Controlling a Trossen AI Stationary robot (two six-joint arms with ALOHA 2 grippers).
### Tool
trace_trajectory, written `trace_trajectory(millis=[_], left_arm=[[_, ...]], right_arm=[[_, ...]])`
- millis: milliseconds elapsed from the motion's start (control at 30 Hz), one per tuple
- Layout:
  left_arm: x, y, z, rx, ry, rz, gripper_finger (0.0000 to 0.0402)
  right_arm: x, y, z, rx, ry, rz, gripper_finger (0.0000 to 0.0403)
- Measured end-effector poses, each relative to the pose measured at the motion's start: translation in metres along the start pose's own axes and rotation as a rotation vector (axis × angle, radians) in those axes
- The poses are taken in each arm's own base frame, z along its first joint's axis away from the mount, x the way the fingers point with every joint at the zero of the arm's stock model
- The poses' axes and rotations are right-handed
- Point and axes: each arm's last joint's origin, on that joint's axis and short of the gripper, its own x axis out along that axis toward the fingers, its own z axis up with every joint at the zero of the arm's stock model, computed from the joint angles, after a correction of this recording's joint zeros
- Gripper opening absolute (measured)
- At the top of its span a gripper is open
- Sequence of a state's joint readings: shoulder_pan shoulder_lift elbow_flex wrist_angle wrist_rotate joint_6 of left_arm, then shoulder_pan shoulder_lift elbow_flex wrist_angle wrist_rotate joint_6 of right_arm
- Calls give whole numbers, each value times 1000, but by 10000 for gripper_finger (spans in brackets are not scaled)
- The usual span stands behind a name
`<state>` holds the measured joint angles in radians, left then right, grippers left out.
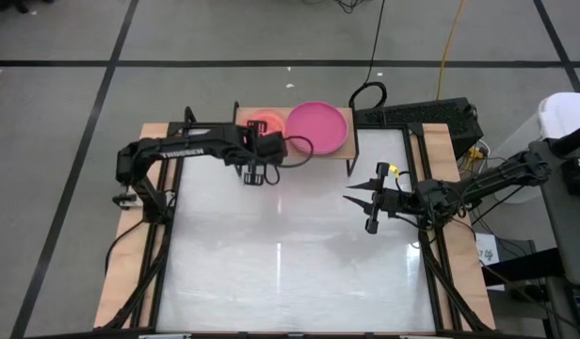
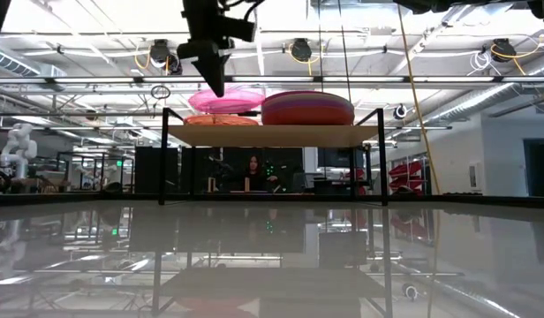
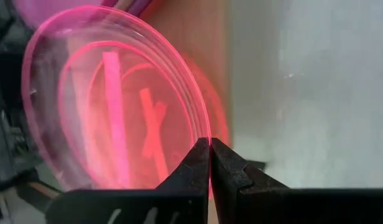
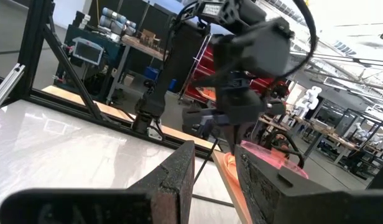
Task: Place and stack plates onto a shelf
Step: Stack the pink transparent plate on top of the orange transparent plate on the shelf, then return to Home Position
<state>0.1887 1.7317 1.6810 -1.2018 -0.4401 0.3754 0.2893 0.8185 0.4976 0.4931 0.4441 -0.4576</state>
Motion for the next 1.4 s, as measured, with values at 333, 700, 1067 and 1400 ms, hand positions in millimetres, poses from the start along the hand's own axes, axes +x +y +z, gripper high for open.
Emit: trace_trajectory(millis=[333, 700, 1067, 1400], left_arm=[[7, 13, -7, -80, 22, -18, 3], [9, 14, -8, -147, 6, -80, 16], [10, 17, -9, -165, 17, -60, 95], [-26, 24, -28, -236, -61, -25, 97]], right_arm=[[0, 0, 0, 1, -2, -1, 98], [0, 0, 0, 2, -3, -1, 98], [0, 0, 0, 1, 3, 2, 98], [0, 1, -3, 38, 29, 10, 98]])
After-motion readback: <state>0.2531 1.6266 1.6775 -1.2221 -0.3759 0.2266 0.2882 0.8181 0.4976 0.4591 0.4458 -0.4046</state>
